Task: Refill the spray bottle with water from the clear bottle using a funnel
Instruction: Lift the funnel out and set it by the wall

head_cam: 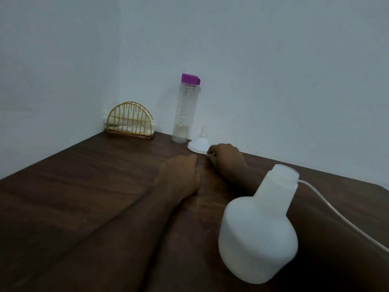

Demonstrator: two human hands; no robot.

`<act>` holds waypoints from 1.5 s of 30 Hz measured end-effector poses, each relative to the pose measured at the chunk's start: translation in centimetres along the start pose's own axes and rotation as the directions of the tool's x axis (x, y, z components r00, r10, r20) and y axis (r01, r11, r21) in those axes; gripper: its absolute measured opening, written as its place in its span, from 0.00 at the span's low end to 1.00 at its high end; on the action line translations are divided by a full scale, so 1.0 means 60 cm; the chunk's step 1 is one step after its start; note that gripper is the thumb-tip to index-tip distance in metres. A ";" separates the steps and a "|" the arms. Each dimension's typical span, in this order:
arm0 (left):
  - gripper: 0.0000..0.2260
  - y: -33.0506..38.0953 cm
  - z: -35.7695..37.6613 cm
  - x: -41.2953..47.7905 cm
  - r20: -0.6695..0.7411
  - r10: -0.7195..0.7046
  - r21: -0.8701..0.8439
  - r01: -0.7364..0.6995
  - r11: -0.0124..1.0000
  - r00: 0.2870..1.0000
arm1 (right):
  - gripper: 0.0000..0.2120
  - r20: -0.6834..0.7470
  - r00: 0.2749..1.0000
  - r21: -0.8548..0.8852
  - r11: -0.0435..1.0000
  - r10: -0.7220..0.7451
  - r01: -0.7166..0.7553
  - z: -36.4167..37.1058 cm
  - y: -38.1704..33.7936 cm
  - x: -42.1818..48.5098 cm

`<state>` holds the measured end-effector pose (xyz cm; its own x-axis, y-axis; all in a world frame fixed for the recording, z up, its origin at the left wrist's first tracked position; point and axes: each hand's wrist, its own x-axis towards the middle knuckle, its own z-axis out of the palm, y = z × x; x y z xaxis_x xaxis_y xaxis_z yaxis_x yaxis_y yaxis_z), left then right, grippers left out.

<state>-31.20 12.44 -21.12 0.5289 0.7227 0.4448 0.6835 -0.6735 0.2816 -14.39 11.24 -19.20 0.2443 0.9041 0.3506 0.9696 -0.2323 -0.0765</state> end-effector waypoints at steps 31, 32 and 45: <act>0.14 -0.001 -0.003 0.003 0.029 -0.010 -0.037 0.011 0.999 1.000 | 0.21 -0.022 0.996 -0.272 0.959 -0.091 0.081 -0.005 -0.024 -0.013; 0.14 -0.001 -0.003 0.003 0.028 -0.013 -0.033 0.014 0.999 1.000 | 0.20 -0.037 0.995 -0.279 0.957 -0.096 0.082 -0.005 -0.024 -0.013; 0.13 -0.002 0.001 0.003 0.000 -0.014 -0.021 0.014 1.000 1.000 | 0.11 0.053 0.999 -0.034 0.999 0.006 -0.004 0.000 -0.017 -0.010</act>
<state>-31.15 12.67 -21.11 0.5193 0.7318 0.4413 0.6798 -0.6667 0.3056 -15.50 10.92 -19.32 0.2504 0.9204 0.3002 0.9676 -0.2483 -0.0458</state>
